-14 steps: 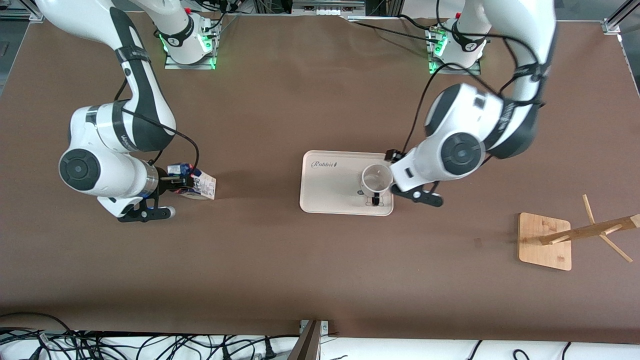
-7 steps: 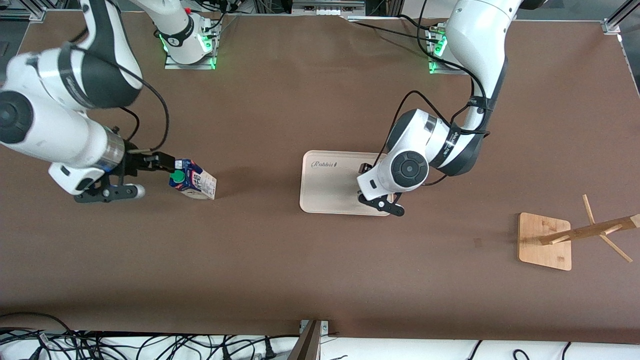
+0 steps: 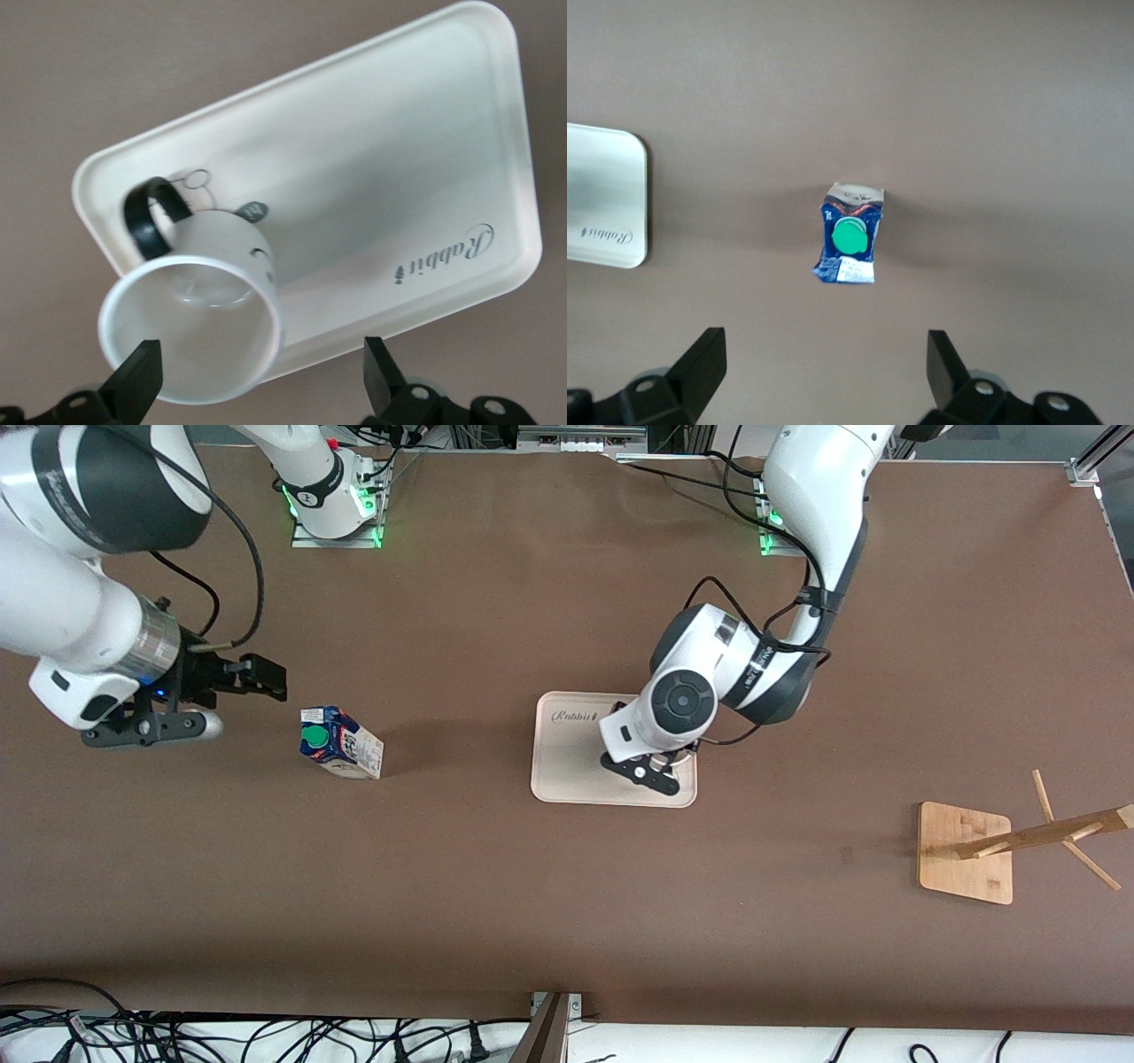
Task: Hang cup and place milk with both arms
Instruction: 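Open and raise the right gripper while the left gripper grasps the mug rim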
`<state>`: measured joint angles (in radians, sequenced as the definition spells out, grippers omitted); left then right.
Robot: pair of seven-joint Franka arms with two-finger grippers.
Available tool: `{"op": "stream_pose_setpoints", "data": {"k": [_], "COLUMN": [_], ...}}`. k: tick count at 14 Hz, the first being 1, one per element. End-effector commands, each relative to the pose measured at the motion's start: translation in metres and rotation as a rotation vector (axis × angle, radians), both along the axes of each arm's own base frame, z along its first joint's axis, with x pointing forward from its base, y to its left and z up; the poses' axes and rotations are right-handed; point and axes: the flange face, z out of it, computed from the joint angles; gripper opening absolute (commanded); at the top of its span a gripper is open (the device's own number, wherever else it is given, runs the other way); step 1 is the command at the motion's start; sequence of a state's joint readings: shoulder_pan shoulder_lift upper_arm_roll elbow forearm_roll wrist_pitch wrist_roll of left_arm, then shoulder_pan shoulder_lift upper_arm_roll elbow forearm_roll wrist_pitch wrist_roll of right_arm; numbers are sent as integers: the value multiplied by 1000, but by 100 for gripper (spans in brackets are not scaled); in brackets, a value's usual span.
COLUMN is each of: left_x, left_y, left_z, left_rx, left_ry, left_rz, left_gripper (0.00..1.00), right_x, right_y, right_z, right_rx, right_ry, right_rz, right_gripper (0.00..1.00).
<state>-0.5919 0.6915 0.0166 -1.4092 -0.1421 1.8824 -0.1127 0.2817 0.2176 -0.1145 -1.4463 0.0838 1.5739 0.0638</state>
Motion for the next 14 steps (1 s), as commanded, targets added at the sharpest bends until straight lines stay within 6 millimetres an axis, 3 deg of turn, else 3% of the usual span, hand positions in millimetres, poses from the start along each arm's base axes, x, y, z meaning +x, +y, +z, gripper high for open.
{"op": "stream_pose_setpoints", "data": {"k": [1, 5, 14], "left_x": [-6, -12, -14], "left_y": [-7, -4, 5], "left_z": [-15, -33, -51], "left_rx": [3, 25, 47], "left_ry": [16, 45, 71], "left_rz": [-8, -8, 3], "left_gripper": [100, 100, 100], "right_x": [-21, -15, -8], "right_y": [-10, -25, -22], "right_z": [34, 30, 25], "right_rx": [-9, -38, -92], "right_ry": [-20, -25, -52], "right_rz": [13, -15, -6], "right_gripper": [100, 100, 100]}}
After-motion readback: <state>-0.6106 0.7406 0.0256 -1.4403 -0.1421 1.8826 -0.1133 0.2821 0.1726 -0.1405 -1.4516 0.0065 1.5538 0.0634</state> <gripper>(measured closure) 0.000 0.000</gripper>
